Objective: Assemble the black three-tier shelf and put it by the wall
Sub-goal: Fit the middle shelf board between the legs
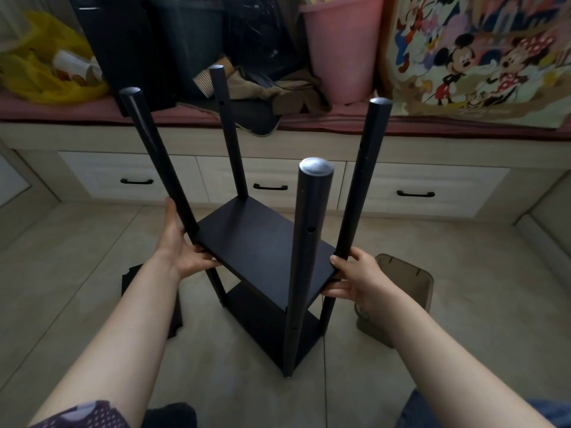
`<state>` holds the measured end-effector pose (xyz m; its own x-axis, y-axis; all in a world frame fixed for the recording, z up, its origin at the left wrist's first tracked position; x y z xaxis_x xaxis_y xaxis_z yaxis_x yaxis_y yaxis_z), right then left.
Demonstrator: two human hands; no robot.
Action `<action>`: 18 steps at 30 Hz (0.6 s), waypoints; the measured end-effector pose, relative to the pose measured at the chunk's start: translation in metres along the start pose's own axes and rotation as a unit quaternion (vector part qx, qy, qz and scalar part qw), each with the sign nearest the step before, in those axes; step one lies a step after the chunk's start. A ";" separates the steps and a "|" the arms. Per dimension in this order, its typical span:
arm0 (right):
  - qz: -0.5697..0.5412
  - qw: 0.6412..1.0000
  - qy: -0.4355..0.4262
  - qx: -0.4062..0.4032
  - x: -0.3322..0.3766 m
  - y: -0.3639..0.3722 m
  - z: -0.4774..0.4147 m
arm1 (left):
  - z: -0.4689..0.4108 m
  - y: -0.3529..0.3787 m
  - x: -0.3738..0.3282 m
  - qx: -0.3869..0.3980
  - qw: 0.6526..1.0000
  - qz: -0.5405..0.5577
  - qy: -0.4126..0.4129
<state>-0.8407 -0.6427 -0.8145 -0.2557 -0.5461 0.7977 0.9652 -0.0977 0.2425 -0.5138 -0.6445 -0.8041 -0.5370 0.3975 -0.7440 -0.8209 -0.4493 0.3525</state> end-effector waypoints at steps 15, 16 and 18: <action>0.018 1.000 0.001 0.014 0.006 0.000 0.010 | -0.004 -0.005 0.004 -0.033 0.998 0.021 0.043; 0.019 1.000 -0.002 0.013 0.006 0.000 0.010 | -0.004 -0.004 0.007 -0.039 0.998 0.003 0.053; 0.017 1.000 -0.004 0.013 0.006 0.001 0.011 | -0.003 -0.005 0.013 -0.082 0.992 -0.036 0.094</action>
<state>-0.8414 -0.6370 -0.8034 -0.2230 -0.5429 0.8097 0.9717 -0.0573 0.2292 -0.5158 -0.6392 -0.8177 -0.4202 0.2838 -0.8619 -0.8049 -0.5552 0.2096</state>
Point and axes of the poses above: each hand's wrist, its own z-axis away from the middle knuckle, its own y-axis out of the palm, x = y × z, the point moved 5 cm from there along -z, towards the middle knuckle, and after that the axes turned 12 degrees about -z, right-handed, at the moved point
